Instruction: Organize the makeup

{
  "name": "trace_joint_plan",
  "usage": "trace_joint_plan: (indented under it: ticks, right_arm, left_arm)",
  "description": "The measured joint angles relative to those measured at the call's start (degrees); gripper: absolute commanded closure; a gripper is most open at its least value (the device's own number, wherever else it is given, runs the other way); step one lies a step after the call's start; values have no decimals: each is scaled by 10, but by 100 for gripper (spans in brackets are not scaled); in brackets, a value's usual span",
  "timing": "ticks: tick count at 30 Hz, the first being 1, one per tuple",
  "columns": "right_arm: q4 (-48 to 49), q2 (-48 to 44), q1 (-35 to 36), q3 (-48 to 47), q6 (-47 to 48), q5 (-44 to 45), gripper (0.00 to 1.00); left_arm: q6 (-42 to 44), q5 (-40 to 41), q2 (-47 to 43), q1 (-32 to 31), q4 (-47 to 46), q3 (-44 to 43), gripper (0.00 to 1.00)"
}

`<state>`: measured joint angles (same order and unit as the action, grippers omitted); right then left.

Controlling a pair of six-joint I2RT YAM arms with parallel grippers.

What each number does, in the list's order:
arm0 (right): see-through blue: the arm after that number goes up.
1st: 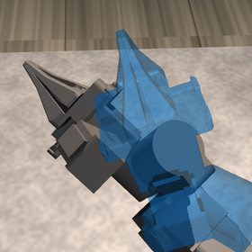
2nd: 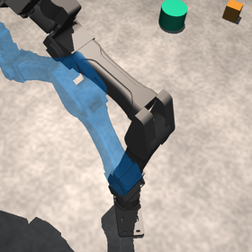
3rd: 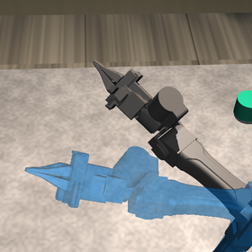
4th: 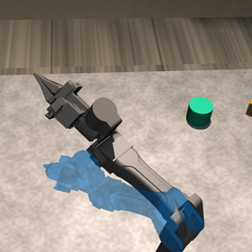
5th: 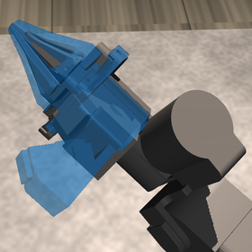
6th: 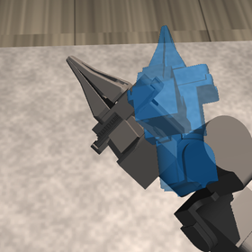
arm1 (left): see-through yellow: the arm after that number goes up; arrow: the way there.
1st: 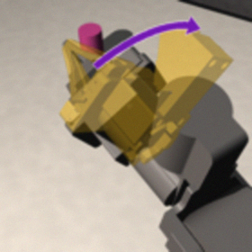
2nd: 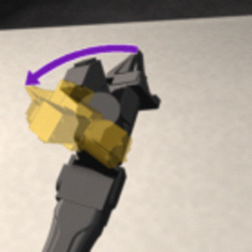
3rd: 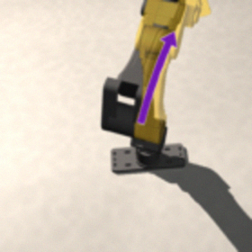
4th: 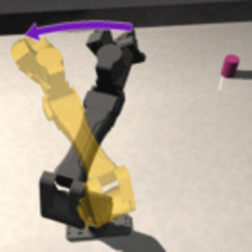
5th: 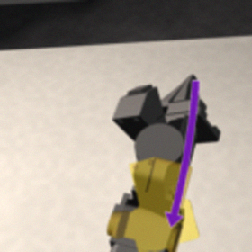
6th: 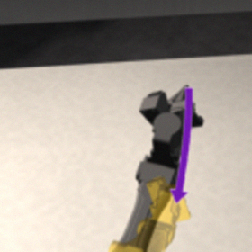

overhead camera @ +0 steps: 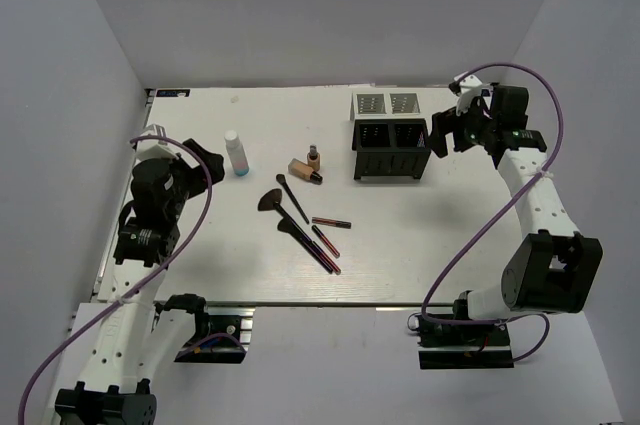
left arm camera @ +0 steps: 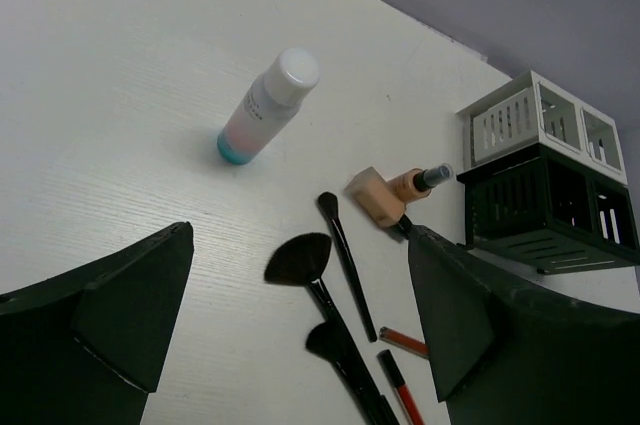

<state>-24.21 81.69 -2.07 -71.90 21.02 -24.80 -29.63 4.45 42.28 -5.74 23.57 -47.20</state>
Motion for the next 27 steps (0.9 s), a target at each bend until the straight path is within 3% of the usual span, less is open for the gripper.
trace_joint_plan:
  ticks: [9, 11, 13, 14, 15, 16, 17, 19, 21, 22, 24, 27]
  right_arm:
    - [-55, -10, 2, -4, 91, -85, 11]
    - [-77, -15, 2, -9, 126, -120, 11]
    - [-93, -22, 4, -11, 154, -158, 11]
    - [-100, -26, 7, -11, 165, -180, 23]
    - [-104, -30, 11, -11, 175, -197, 32]
    - [-106, -33, 19, -10, 184, -213, 52]
    - [-106, -36, 33, -9, 192, -225, 59]
    - [-104, -43, 69, 3, 202, -242, 73]
    - [-103, -49, 111, 24, 209, -253, 64]
    - [-104, -51, 128, 36, 209, -256, 49]
    - [-102, -52, 165, 63, 212, -256, 42]
    - [-78, -52, 220, 97, 195, -228, 34]
  left_arm:
    - [0, -10, -8, 0, 20, 10, 7]
    - [-1, -12, -9, 0, 24, 10, 17]
    - [-3, -16, -12, 0, 29, 12, 34]
    - [-2, -19, -14, 0, 31, 15, 59]
    - [-7, -21, -16, 0, 34, 19, 70]
    - [-7, -24, -17, 0, 37, 22, 77]
    - [-7, -26, -17, 0, 41, 25, 84]
    - [-10, -35, -17, 0, 50, 30, 83]
    - [-14, -47, -18, 0, 57, 37, 69]
    - [-17, -52, -18, 0, 62, 40, 57]
    - [-23, -58, -20, 0, 67, 47, 30]
    - [-34, -62, -22, 0, 71, 58, 17]
